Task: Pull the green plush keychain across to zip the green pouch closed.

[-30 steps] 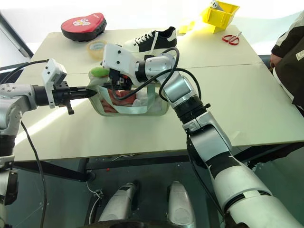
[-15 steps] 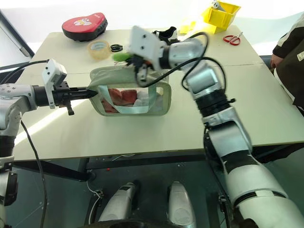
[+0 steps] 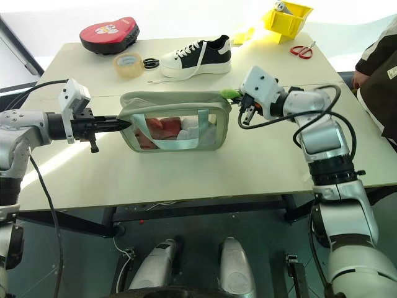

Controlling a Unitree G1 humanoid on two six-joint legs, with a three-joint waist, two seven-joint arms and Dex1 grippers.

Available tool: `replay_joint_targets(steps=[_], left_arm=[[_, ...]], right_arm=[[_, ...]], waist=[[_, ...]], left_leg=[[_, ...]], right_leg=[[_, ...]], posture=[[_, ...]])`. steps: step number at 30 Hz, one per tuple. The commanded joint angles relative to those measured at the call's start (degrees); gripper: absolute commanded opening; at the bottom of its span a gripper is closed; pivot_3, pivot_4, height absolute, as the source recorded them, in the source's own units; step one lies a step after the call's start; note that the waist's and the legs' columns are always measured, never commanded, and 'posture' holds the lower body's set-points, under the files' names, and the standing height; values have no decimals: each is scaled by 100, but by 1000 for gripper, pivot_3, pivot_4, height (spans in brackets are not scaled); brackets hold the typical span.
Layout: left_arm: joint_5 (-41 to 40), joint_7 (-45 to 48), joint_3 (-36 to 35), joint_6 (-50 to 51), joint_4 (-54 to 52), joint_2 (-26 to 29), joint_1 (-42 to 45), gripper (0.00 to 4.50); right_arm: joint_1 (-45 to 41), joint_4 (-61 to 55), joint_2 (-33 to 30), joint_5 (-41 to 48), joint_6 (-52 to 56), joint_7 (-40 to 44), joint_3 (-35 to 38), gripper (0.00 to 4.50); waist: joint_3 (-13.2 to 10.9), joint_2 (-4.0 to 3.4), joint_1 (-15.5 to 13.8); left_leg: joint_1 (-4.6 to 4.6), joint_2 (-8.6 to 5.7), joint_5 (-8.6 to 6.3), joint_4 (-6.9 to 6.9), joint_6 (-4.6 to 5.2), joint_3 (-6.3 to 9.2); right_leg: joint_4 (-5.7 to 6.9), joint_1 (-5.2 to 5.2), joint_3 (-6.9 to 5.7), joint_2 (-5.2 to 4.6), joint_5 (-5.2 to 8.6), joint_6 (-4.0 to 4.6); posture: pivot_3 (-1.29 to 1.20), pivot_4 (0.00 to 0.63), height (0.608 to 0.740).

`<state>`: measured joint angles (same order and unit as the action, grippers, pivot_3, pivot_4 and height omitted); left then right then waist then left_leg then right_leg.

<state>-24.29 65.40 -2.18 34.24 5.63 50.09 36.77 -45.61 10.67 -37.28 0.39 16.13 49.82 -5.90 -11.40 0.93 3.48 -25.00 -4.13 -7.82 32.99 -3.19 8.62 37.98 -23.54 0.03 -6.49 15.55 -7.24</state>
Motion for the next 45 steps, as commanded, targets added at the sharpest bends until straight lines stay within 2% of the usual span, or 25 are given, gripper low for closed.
replay_joint_targets(steps=[1, 6, 11, 16, 20, 26, 30, 35, 38, 45], left_arm=[[105, 3, -112, -80, 138, 151, 196, 0], [171, 58, -34, -173, 328, 154, 356, 0], [194, 48, -7, -236, 379, 87, 405, 0], [199, 10, -5, -265, 373, 62, 399, 0], [174, -14, -62, -250, 261, 105, 268, 0], [165, -20, -105, -240, 196, 160, 175, 0], [183, 0, -82, -245, 208, 168, 194, 0], [230, 27, -6, -282, 317, 134, 330, 0], [259, 48, 23, -313, 364, 111, 374, 0], [313, 93, 33, -344, 396, 86, 399, 0]], right_arm=[[224, -118, 69, 39, 386, -507, 354, 21], [-212, -258, 217, 434, 730, -794, 737, 21], [-1186, -532, 841, 1467, 1537, -1220, 1338, 21], [-1469, -889, 1177, 1940, 2151, -1427, 1405, 21], [-1170, -759, 1017, 1752, 2070, -1612, 1361, 21], [-511, -648, 1055, 1412, 2066, -2538, 1544, 21], [158, -895, 1343, 1459, 2256, -3118, 1614, 21], [858, -1249, 1989, 1641, 2614, -3690, 1568, 21], [1003, -1332, 2341, 1740, 2776, -3911, 1560, 21], [1108, -1281, 2639, 1746, 2849, -3979, 1335, 21]], waist=[[0, 0, -6], [-1, -1, -15], [-2, -2, 10], [-1, -1, 0], [-1, -1, -62], [-1, -1, -92], [-2, -1, -87], [-1, -1, -73], [0, -2, -61], [0, -2, -30]], left_leg=[[0, 0, 0, 0, 0, 0], [0, 0, 0, 1, 0, 0], [-1, 1, 0, -1, 0, 0], [-1, 1, 0, -3, 0, 2], [-1, -1, 0, 0, 0, 1], [-2, -1, 0, -1, 0, -1], [-2, 0, 0, -2, 0, -1], [-2, 2, 0, -1, 1, -2], [-1, 2, 0, -2, 1, -2], [4, 3, 0, -3, 1, -2]], right_leg=[[0, 0, 0, 0, 0, 0], [-1, 0, 0, -1, 0, 0], [0, -4, 0, -1, 0, 0], [0, -4, 0, 0, 0, 0], [-1, -1, 0, -1, 0, 0], [-3, -3, 1, -1, 0, 1], [-2, -4, 2, -1, 0, 1], [1, -6, 2, 0, 0, 1], [1, -6, 2, 2, 0, 1], [1, -2, 3, 3, 0, 1]], posture=[[0, 150, 740], [0, 150, 740], [0, 150, 740], [0, 150, 740], [0, 150, 740], [0, 150, 740], [0, 150, 740], [0, 150, 740], [0, 150, 740], [0, 150, 740]])
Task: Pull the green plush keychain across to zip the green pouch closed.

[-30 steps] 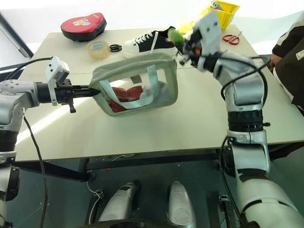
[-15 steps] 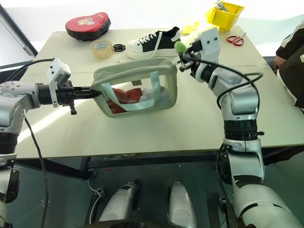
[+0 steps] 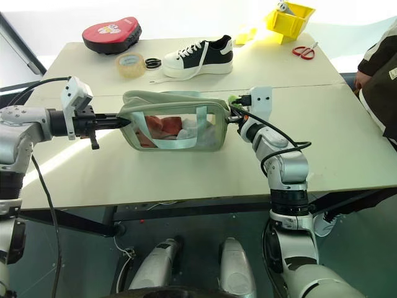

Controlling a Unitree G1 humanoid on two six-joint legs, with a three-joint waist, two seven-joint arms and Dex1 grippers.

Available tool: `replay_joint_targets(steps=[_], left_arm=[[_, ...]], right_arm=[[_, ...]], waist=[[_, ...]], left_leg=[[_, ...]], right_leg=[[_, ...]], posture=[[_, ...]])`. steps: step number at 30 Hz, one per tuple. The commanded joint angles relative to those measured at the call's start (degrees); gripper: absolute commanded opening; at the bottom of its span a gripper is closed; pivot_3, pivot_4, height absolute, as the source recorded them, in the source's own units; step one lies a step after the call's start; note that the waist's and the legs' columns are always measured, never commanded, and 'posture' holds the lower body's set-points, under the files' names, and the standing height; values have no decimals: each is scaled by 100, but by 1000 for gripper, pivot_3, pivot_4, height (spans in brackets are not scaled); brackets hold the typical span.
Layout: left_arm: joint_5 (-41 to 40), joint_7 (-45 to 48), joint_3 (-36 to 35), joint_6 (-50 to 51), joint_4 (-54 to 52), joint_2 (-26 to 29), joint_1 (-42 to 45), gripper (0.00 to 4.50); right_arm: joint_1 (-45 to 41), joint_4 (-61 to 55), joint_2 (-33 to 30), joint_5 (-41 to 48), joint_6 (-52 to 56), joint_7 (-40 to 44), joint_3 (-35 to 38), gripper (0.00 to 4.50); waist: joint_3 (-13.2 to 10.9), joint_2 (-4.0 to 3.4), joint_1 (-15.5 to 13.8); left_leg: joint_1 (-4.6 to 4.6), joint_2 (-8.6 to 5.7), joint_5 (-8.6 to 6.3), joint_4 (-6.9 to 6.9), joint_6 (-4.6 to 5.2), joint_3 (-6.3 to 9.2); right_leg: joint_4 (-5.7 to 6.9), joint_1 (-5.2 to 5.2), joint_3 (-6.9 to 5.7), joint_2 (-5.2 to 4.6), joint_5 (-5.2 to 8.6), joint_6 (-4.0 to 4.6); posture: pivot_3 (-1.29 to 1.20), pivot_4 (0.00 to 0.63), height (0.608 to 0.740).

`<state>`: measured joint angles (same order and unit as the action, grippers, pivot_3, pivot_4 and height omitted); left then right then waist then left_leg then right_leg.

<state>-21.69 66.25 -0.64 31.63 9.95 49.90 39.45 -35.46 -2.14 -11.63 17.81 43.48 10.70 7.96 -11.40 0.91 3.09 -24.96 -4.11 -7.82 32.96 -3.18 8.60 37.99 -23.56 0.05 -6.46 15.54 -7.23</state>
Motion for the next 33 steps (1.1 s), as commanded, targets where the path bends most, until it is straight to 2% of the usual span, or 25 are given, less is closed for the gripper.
replay_joint_targets(steps=[1, 12, 16, 20, 21, 22, 25, 29, 33], left_arm=[[52, 10, -122, -80, -45, 105, 128, 0], [69, -15, -165, -98, -70, 100, 96, 0], [85, -19, -160, -124, -44, 80, 109, 0], [96, -13, -159, -157, -29, 71, 111, 0], [100, -12, -160, -167, -18, 70, 118, 0], [102, -10, -164, -174, -11, 70, 124, 0], [116, -1, -167, -207, 20, 72, 140, 0], [137, 8, -158, -264, 73, 63, 165, 0], [145, 18, -171, -309, 133, 71, 221, 0]], right_arm=[[91, 10, 92, 14, 125, -65, -55, 21], [-366, 20, -205, 155, 213, 187, 34, 21], [-738, -142, -423, 504, 406, 428, 284, 1555], [-978, -251, -909, 633, 540, 830, 275, 3786], [-1056, -250, -1110, 679, 569, 1007, 276, 4247], [-1121, -242, -1287, 713, 586, 1173, 266, 4467], [-1387, -113, -2076, 778, 462, 2148, 43, 4467], [-1614, 3, -3440, 880, -159, 4561, -584, 4467], [-1619, -8, -4119, 864, -618, 5964, -1037, 4467]], waist=[[0, 0, 16], [0, 0, 35], [0, 0, 32], [0, -1, 30], [0, -1, 26], [-1, -1, 21], [-1, -1, 11], [-3, -3, 14], [-2, -2, 45]], left_leg=[[0, 0, 0, 0, 0, 0], [1, 0, 0, -1, 0, 0], [1, 0, 0, -1, 0, 1], [1, 0, 0, -1, 0, 0], [1, 0, 0, -1, 0, 0], [1, 0, 0, -1, 1, 0], [1, -1, -1, -1, 1, -1], [0, 0, -4, -1, 6, -7], [0, 3, -13, 2, 20, -14]], right_leg=[[0, 0, 0, 0, 0, 0], [0, 1, 0, 0, 0, 0], [0, 1, 0, 0, 0, 0], [0, 0, 0, -1, 0, 0], [0, 0, 0, -1, 0, 0], [-1, 1, 0, -1, 0, 0], [-2, 1, 0, -2, 0, 0], [-6, 1, -1, -3, 1, -1], [-19, 8, -1, -4, 2, -3]], posture=[[0, 150, 740], [0, 150, 740], [0, 150, 740], [0, 150, 740], [0, 150, 740], [0, 150, 740], [0, 150, 740], [0, 150, 740], [0, 150, 740]])
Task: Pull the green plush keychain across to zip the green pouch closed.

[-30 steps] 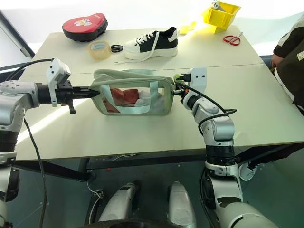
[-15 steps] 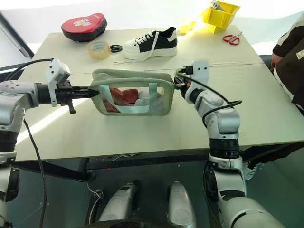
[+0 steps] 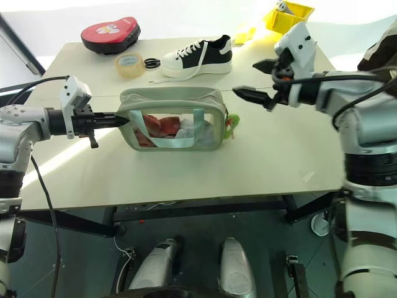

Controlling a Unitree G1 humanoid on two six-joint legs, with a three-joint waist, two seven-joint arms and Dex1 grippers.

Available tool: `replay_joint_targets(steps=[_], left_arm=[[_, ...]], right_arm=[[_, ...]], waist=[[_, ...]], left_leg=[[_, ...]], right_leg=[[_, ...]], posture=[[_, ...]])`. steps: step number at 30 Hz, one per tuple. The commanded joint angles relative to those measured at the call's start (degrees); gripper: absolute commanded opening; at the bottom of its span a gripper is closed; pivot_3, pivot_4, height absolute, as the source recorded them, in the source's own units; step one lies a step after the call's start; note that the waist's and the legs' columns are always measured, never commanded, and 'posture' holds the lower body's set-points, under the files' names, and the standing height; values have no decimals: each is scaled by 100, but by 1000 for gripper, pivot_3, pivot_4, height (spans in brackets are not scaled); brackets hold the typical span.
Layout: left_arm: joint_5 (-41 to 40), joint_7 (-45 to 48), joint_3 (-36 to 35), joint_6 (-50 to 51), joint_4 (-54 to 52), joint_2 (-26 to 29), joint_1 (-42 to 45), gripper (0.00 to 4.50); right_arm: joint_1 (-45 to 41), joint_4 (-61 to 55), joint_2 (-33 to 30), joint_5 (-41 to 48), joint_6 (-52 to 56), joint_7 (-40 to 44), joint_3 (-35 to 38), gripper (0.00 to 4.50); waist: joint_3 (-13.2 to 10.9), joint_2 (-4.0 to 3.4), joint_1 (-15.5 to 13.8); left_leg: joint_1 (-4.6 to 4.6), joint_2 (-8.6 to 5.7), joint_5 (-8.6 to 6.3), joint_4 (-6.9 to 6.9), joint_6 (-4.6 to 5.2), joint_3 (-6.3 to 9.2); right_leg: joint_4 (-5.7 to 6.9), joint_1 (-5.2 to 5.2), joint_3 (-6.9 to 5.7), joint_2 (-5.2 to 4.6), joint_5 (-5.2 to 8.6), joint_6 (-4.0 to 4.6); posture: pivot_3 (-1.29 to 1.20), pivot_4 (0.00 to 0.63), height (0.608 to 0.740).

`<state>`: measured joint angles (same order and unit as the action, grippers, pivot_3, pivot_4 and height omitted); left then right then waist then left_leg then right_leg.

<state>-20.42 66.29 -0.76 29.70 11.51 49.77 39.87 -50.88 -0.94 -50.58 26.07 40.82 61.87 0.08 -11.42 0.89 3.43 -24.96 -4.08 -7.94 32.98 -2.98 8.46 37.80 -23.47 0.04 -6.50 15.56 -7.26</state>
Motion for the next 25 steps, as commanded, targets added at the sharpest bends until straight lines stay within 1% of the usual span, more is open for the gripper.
replay_joint_targets(steps=[1, 3, 7, 8, 9, 10, 11, 15, 16, 19, 21, 25], left_arm=[[8, 7, -179, -107, -13, 90, 205, 0], [-20, 1, -216, -65, -22, 106, 241, 0], [-94, 31, -276, -3, -119, 142, 161, 0], [-151, 67, -299, 65, -159, 159, 129, 775], [-211, 96, -331, 128, -203, 174, 102, 1110], [-249, 92, -365, 174, -236, 180, 85, 1661], [-275, 94, -381, 221, -268, 197, 74, 2021], [-293, 122, -435, 306, -342, 333, 45, 4210], [-292, 136, -465, 310, -333, 391, 62, 4460], [-346, 153, -639, 404, -172, 630, 292, 4460], [-571, 259, -840, 638, -131, 820, 446, 4460], [-627, 294, -992, 600, -285, 1015, 317, 4460]], right_arm=[[-61, -160, -340, -25, -478, 1134, -381, 4467], [-15, -192, -411, -129, -692, 1439, -576, 4467], [-27, 88, -86, -469, -1065, 1169, -688, 4467], [-38, 150, -32, -500, -1102, 1136, -676, 4500], [-58, 225, 26, -531, -1142, 1094, -659, 4500], [-78, 289, 73, -561, -1170, 1065, -643, 4500], [-95, 355, 105, -593, -1211, 1060, -638, 4500], [-173, 611, 158, -707, -1379, 1087, -622, 4500], [-189, 647, 158, -725, -1403, 1102, -617, 4500], [-223, 706, 98, -744, -1431, 1169, -575, 4500], [-257, 721, 37, -699, -1357, 1201, -500, 4500], [-252, 671, -2, -619, -1213, 1189, -392, 4500]], waist=[[-1, 0, 15], [-1, 0, 16], [-1, 0, 20], [-1, 1, 16], [-1, 1, 12], [-1, 1, 5], [-1, 1, -3], [-1, 1, -37], [-1, 1, -49], [-1, 1, -66], [-2, 1, -75], [-2, 0, -84]], left_leg=[[0, 0, 0, 1, 0, -2], [0, 0, 0, 2, 0, -3], [-2, 0, 0, 1, -1, -5], [-2, 0, 0, 1, -1, -4], [-2, 0, 0, 1, -1, -4], [-4, 0, 0, 2, -1, -4], [-6, -1, 0, 2, -1, -4], [-7, -2, 0, 2, -1, -4], [-7, -2, 0, 2, -1, -5], [-8, -2, 0, 2, -1, -5], [-8, -2, 0, 2, -1, -5], [-12, -2, -1, 1, -1, -6]], right_leg=[[-1, 0, 0, 0, 0, 0], [-1, 0, 1, -2, 0, 0], [-2, -3, 2, -5, 0, 0], [-2, -3, 2, -5, 0, 0], [-2, -3, 2, -5, 0, 0], [-3, -5, 2, -6, 0, 0], [-3, -6, 3, -6, 0, 0], [-7, -6, 3, -7, -1, 0], [-7, -6, 3, -7, -1, 0], [-7, -7, 3, -7, -1, 0], [-8, -7, 3, -7, -1, 0], [-15, -8, 3, -8, -1, 0]], posture=[[0, 150, 740], [0, 150, 740], [0, 150, 740], [0, 150, 740], [0, 150, 740], [0, 150, 740], [0, 150, 740], [0, 150, 740], [0, 150, 740], [0, 150, 740], [0, 150, 740], [0, 150, 740]])
